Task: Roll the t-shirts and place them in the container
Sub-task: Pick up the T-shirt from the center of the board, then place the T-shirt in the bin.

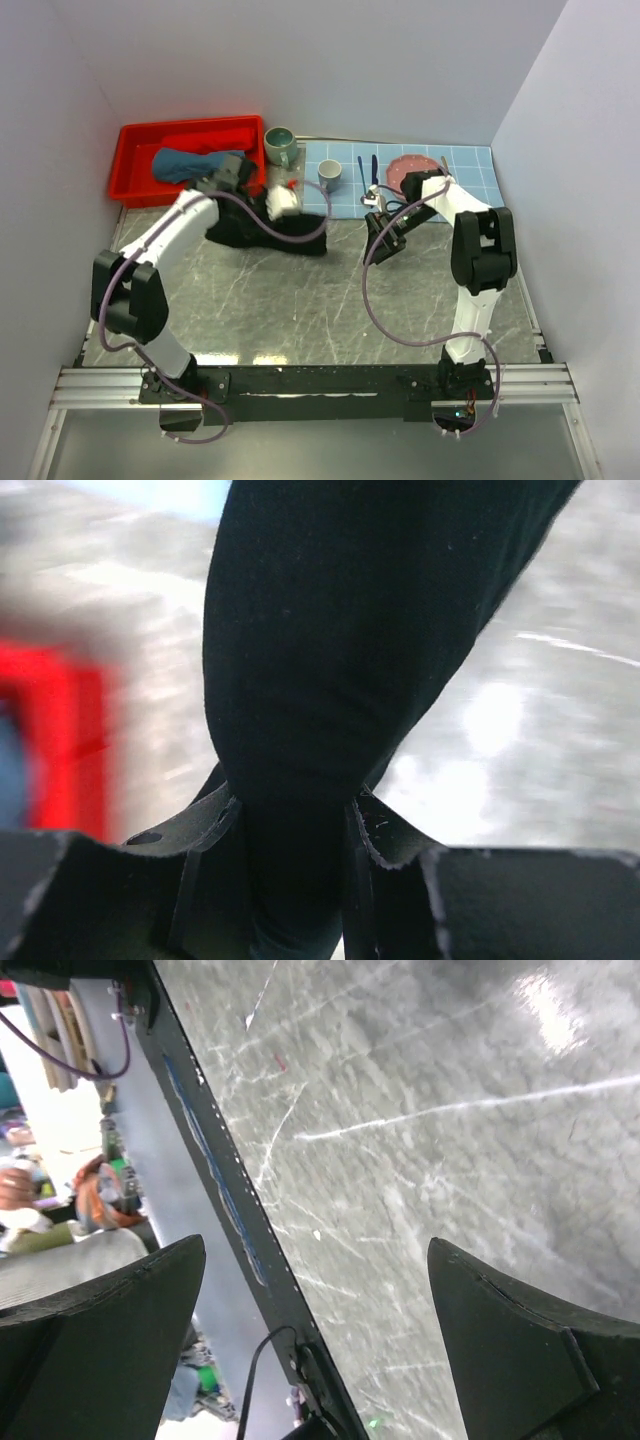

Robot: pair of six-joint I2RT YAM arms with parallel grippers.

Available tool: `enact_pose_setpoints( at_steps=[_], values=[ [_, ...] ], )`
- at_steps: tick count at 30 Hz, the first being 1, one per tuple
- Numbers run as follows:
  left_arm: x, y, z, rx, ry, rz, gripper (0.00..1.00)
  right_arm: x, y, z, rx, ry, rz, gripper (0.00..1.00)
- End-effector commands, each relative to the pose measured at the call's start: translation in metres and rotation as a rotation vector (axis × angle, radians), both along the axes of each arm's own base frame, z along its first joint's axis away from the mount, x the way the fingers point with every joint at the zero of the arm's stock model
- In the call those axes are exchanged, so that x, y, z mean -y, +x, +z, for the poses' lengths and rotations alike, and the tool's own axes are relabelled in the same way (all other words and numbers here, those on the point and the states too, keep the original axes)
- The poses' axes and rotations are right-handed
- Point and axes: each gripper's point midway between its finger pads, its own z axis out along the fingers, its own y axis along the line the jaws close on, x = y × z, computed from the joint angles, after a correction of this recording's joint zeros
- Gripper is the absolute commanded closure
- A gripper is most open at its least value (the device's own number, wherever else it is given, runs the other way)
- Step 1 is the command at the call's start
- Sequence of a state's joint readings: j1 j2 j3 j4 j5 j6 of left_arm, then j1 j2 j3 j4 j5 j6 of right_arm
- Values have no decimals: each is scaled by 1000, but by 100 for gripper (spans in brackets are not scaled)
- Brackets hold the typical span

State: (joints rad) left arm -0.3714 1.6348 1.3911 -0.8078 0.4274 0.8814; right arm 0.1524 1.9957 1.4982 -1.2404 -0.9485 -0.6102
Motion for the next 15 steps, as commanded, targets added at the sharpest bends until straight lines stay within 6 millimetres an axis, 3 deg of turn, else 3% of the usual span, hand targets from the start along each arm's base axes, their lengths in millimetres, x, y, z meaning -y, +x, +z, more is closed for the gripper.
enact_pose_setpoints(
  at_steps=[1, 2, 4, 5, 7, 9, 13, 14, 15],
  values=[
    [-40, 61, 59, 167, 8, 104, 99, 3, 0, 17, 83, -1, -6, 0],
    [-45, 76, 81, 224, 1, 123, 99, 4, 8, 16, 95, 3, -24, 0],
    [-69, 100, 89, 267, 29, 189, 99, 6, 18, 17, 89, 10, -54, 0],
    [-77, 114, 106, 316, 28, 212, 99, 7, 27, 17, 98, 11, -61, 0],
    [-104, 142, 119, 376, 49, 290, 99, 9, 38, 20, 118, 11, -70, 0],
    [-129, 165, 128, 438, 75, 353, 99, 11, 42, 18, 120, 1, -72, 0],
    [-177, 214, 127, 524, 132, 463, 99, 11, 51, 19, 132, -1, -88, 0],
    [-181, 222, 128, 547, 127, 477, 99, 11, 53, 17, 125, 1, -89, 0],
    [-199, 228, 126, 560, 132, 513, 99, 10, 54, 18, 122, 8, -91, 0]
  ],
)
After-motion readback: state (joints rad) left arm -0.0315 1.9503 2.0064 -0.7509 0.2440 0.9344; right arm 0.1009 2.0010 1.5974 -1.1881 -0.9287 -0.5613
